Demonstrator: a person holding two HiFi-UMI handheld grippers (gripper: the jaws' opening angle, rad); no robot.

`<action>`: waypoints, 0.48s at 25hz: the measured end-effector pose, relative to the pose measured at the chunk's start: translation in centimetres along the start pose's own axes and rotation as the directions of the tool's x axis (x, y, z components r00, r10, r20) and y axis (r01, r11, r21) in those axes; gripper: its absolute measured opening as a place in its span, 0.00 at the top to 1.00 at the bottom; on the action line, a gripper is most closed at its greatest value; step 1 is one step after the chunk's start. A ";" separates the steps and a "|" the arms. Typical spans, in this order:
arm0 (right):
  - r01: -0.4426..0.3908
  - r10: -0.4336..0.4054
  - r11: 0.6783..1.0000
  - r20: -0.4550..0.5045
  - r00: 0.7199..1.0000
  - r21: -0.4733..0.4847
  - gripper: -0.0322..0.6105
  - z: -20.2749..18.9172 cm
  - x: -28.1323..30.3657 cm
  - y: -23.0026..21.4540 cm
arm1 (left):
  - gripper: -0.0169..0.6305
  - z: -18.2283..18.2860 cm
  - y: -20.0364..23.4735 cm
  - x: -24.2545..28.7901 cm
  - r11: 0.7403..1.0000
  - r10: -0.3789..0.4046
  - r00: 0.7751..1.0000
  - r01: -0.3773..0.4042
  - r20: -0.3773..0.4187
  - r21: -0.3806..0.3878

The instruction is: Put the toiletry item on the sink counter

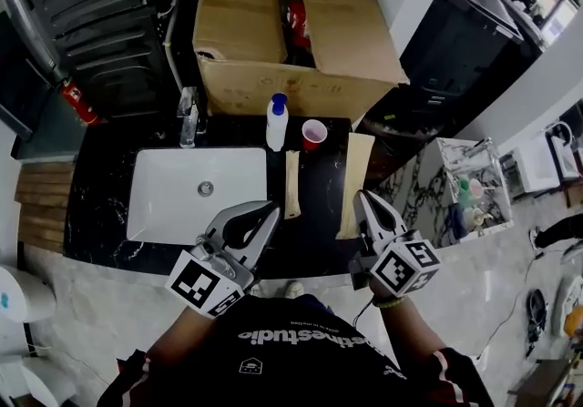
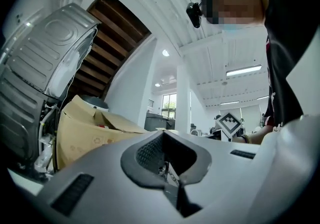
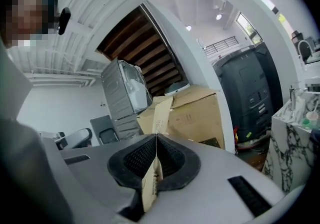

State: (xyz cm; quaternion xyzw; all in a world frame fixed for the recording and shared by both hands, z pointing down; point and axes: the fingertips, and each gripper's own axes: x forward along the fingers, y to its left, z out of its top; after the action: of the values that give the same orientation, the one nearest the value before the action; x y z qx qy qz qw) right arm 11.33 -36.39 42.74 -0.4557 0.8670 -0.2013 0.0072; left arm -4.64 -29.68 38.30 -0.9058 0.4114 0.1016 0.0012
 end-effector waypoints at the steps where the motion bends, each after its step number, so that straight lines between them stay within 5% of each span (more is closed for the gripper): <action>1: 0.012 -0.012 1.000 -0.020 1.000 0.006 0.89 -0.7 0.6 -0.8 | 0.95 -0.2 0.3 -0.3 1.000 0.010 1.000 -0.010 -0.004 -0.006; 12: 0.140 -0.112 0.988 -0.307 0.945 0.069 0.89 -12.2 7.0 -10.3 | 0.95 -2.5 3.0 -3.4 0.987 0.101 0.994 -0.105 -0.036 -0.121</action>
State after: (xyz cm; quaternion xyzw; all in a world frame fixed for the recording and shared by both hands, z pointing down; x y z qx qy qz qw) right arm 12.96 -42.98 58.82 -0.4733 0.8171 -0.3075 -0.1177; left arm -8.63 -29.37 41.58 -0.8831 0.4505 0.1130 -0.0661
